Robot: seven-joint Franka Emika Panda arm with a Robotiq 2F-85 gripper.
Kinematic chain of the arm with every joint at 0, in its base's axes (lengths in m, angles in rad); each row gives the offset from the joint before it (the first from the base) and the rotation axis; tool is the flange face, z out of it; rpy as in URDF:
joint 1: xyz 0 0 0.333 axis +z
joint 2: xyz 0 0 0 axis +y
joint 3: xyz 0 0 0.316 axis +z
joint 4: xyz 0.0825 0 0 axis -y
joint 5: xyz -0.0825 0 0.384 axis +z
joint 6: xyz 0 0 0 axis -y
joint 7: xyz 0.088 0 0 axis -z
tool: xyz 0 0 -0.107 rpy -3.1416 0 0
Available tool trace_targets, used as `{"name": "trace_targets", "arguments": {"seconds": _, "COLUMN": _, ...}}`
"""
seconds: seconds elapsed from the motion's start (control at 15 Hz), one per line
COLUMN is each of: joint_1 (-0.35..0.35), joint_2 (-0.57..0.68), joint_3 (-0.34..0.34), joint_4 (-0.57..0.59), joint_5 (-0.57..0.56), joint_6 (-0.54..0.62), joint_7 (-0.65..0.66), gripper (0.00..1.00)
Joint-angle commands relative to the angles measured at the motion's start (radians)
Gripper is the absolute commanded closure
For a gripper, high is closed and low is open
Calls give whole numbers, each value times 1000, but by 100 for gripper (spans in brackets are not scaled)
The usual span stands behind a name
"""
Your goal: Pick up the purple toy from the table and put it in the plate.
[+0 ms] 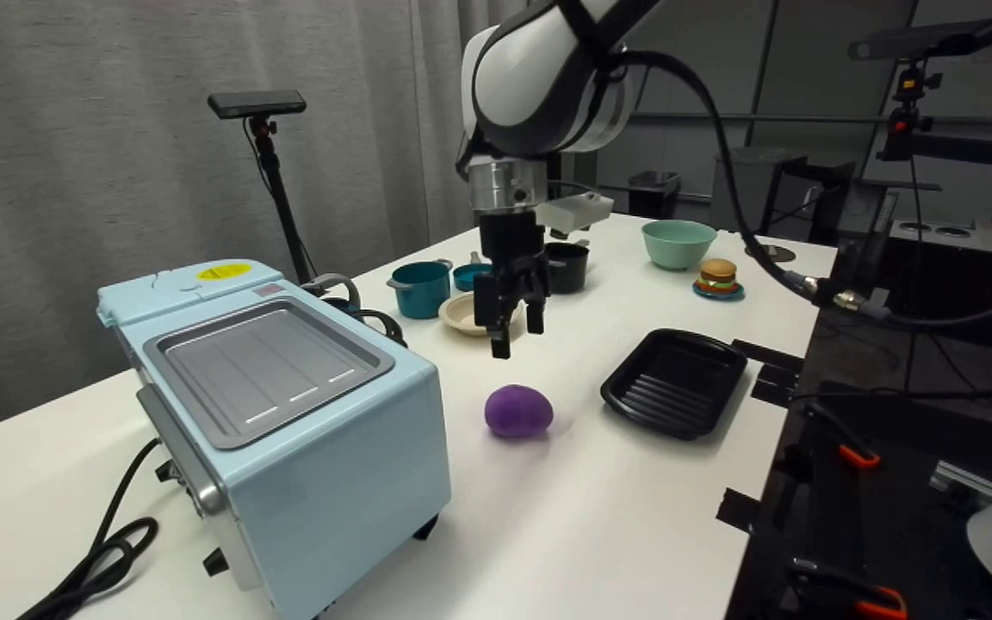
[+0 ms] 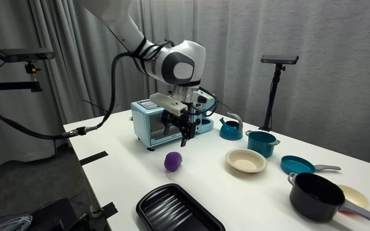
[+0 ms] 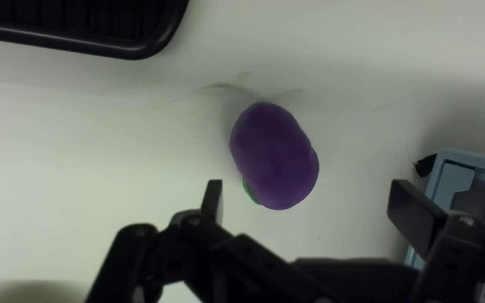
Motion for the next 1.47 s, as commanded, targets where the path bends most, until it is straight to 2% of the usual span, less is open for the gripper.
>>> {"name": "trace_targets", "arguments": {"seconds": 0.0, "joint_1": -19, "joint_2": 149, "joint_3": 14, "joint_4": 124, "joint_5": -45, "joint_6": -10, "joint_7": -11, "gripper": 0}}
{"name": "trace_targets", "arguments": {"seconds": 0.27, "joint_1": -31, "joint_2": 245, "joint_3": 16, "joint_4": 193, "joint_5": -63, "joint_6": -43, "joint_7": -15, "gripper": 3}}
{"name": "trace_targets", "arguments": {"seconds": 0.4, "joint_1": -36, "joint_2": 279, "joint_3": 18, "joint_4": 213, "joint_5": -63, "joint_6": -54, "joint_7": -16, "gripper": 11}}
{"name": "trace_targets", "arguments": {"seconds": 0.47, "joint_1": -40, "joint_2": 292, "joint_3": 21, "joint_4": 221, "joint_5": -56, "joint_6": -65, "joint_7": -17, "gripper": 26}}
{"name": "trace_targets", "arguments": {"seconds": 0.6, "joint_1": -47, "joint_2": 311, "joint_3": 29, "joint_4": 240, "joint_5": -42, "joint_6": -99, "joint_7": -16, "gripper": 44}}
{"name": "trace_targets", "arguments": {"seconds": 0.87, "joint_1": -48, "joint_2": 311, "joint_3": 37, "joint_4": 264, "joint_5": -33, "joint_6": -152, "joint_7": -6, "gripper": 73}}
{"name": "trace_targets", "arguments": {"seconds": 1.07, "joint_1": -44, "joint_2": 242, "joint_3": 31, "joint_4": 252, "joint_5": -52, "joint_6": -135, "joint_7": -10, "gripper": 94}}
{"name": "trace_targets", "arguments": {"seconds": 1.13, "joint_1": -45, "joint_2": 217, "joint_3": 28, "joint_4": 257, "joint_5": -57, "joint_6": -137, "joint_7": -10, "gripper": 97}}
{"name": "trace_targets", "arguments": {"seconds": 1.27, "joint_1": -50, "joint_2": 167, "joint_3": 26, "joint_4": 281, "joint_5": -56, "joint_6": -133, "joint_7": -11, "gripper": 95}}
{"name": "trace_targets", "arguments": {"seconds": 1.4, "joint_1": -58, "joint_2": 133, "joint_3": 26, "joint_4": 334, "joint_5": -43, "joint_6": -124, "joint_7": -8, "gripper": 97}}
